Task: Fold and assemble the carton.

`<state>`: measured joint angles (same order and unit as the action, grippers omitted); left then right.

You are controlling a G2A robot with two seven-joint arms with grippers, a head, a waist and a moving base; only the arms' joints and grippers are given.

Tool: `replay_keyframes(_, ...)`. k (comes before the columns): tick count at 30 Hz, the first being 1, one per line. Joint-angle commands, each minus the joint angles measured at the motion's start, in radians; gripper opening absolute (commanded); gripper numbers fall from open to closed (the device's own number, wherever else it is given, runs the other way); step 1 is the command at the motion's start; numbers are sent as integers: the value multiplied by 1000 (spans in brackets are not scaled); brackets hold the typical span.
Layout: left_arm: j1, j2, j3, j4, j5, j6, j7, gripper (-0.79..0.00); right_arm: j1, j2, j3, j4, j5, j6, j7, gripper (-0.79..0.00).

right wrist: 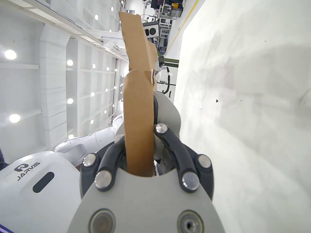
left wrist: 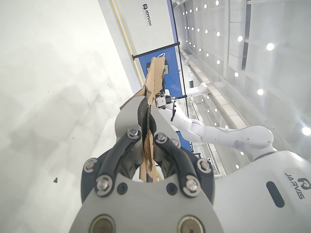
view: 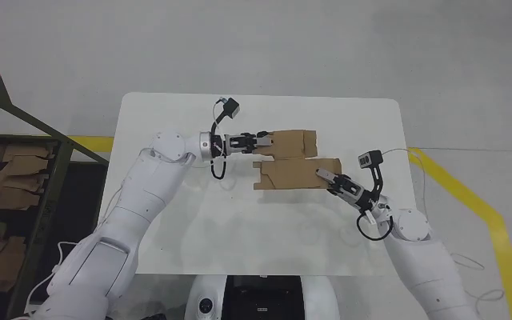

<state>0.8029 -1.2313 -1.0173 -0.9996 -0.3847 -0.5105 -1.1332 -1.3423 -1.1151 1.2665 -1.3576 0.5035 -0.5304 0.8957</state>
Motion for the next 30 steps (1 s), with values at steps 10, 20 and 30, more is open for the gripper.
replay_keyframes(10, -12, -7, -2, 38, -131, 18, -87, -785, 19, -2, 17, 58, 26, -14, -26, 0)
replay_keyframes(20, -23, -12, 12, 63, -133, 9, -125, -785, 29, 11, 98, 48, 57, -62, 16, 0)
replay_keyframes(30, -21, -19, 32, 70, -138, 7, -150, -785, 77, 11, 53, -5, 111, -18, 208, 0)
